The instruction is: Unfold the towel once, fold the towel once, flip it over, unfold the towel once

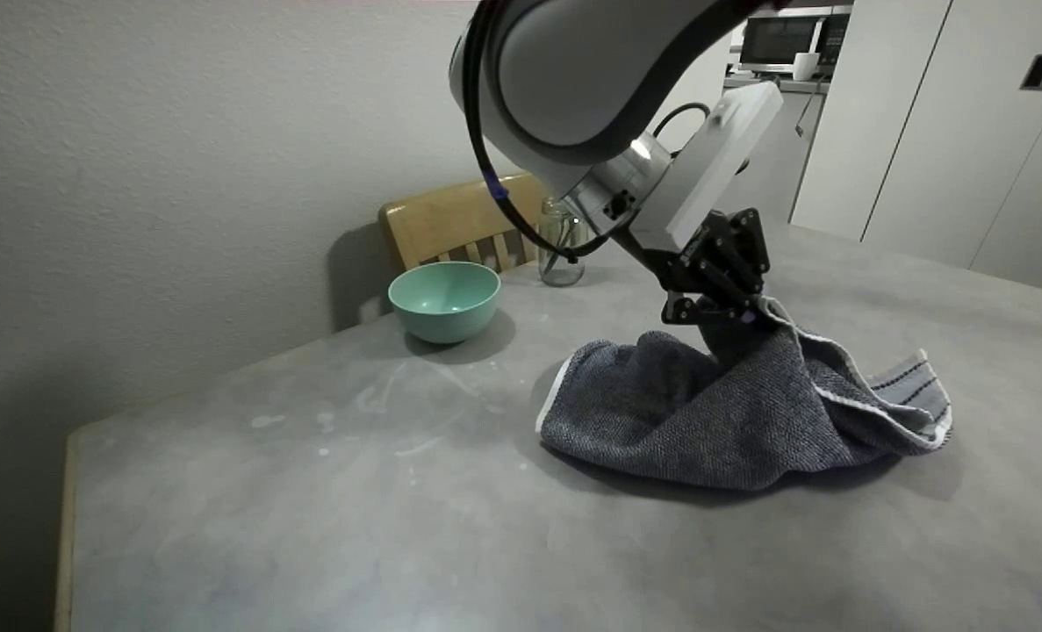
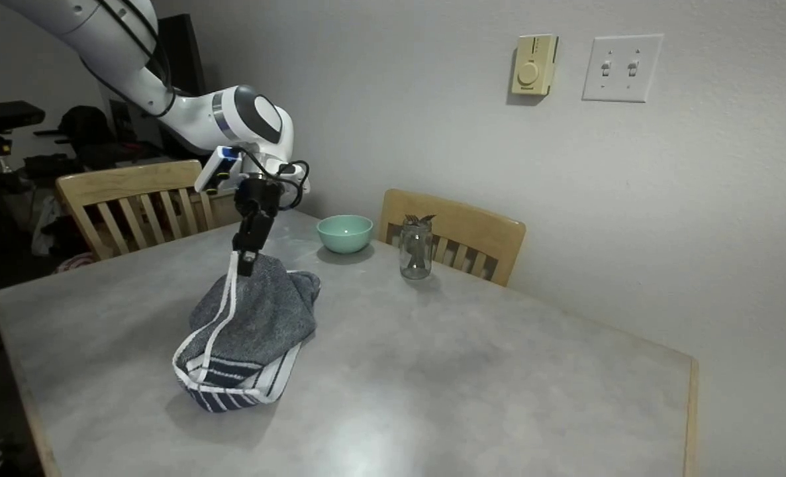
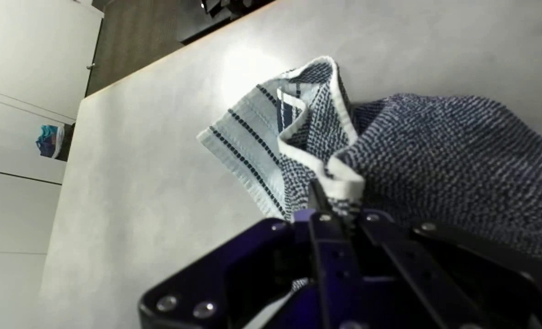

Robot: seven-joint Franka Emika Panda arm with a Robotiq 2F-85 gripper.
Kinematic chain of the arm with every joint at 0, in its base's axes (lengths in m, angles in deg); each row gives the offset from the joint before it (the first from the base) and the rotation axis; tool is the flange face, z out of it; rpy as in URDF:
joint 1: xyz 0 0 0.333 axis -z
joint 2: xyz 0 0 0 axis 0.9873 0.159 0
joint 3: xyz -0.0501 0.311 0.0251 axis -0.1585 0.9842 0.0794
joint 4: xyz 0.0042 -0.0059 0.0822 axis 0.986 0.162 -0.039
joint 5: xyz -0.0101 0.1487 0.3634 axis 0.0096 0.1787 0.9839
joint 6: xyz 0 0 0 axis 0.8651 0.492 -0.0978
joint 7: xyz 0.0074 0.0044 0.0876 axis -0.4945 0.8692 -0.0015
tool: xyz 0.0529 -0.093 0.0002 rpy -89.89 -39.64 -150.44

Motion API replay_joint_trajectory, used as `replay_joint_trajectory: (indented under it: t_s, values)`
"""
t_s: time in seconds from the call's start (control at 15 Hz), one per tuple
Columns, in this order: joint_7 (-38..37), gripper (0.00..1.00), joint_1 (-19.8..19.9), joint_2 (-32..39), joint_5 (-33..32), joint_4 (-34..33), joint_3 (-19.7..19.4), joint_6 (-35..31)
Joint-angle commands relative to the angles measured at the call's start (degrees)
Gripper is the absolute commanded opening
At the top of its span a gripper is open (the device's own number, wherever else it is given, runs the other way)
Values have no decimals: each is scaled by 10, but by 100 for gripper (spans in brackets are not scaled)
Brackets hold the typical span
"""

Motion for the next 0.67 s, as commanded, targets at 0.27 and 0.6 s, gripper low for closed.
replay_joint_trajectory:
  t_s: [0.27, 0.6]
  values:
    - [-11, 1, 16, -66, -3, 75, -5, 2]
    - [-109, 1, 30, -116, 18, 116, -17, -28]
